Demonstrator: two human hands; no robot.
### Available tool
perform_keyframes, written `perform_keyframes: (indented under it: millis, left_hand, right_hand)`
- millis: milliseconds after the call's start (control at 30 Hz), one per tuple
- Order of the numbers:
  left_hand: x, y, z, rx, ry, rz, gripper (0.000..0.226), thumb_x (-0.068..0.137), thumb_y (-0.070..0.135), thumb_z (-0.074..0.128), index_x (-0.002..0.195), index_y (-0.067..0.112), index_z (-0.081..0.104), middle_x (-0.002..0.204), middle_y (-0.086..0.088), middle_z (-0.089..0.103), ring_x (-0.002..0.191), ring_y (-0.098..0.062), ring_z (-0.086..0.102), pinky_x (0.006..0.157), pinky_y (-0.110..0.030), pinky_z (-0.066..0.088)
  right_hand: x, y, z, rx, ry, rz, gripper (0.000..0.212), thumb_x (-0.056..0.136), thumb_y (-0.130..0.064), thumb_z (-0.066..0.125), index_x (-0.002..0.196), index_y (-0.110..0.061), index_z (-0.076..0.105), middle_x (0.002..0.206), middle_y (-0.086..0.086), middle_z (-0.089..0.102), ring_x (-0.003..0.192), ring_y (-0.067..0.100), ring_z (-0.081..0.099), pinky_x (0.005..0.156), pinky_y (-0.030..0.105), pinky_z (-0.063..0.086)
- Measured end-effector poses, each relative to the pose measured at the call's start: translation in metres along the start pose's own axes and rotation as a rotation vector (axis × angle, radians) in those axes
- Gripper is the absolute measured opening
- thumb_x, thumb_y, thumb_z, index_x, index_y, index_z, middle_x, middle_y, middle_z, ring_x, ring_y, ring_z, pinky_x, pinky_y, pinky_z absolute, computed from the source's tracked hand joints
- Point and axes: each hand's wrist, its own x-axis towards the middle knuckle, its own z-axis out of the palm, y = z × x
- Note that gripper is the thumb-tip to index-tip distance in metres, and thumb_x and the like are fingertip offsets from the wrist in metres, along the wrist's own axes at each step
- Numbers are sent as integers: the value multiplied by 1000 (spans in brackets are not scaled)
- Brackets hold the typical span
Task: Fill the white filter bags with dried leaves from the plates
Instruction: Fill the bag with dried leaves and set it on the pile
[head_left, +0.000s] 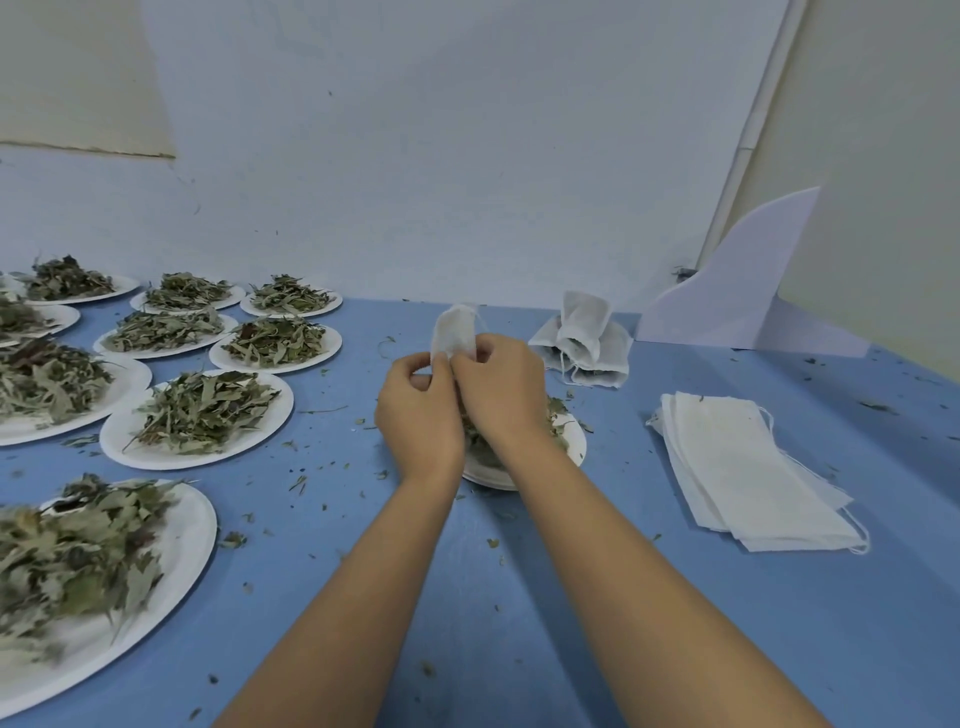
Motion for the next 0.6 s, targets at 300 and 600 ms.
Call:
perform_keyframes:
  millis: [300, 600]
  left_hand:
    - [12, -13, -21, 553, 26, 528, 42, 85, 4, 61, 123, 21, 56, 127, -4, 41, 78, -18, 50, 49, -27, 33]
    - [12, -22, -25, 619, -106, 476, 28, 92, 7, 47, 117, 13, 60, 117, 0, 59, 102, -22, 57, 68, -36, 41]
  right_hand:
    - [9, 3, -2, -779, -4, -479, 14, 89, -7, 45, 94, -13, 57, 91, 5, 59, 85, 27, 53, 48, 32, 11]
    - [5, 9, 2, -758, -5, -559, 26, 86, -1, 47, 105, -15, 58, 93, 1, 57, 94, 21, 47, 54, 29, 18]
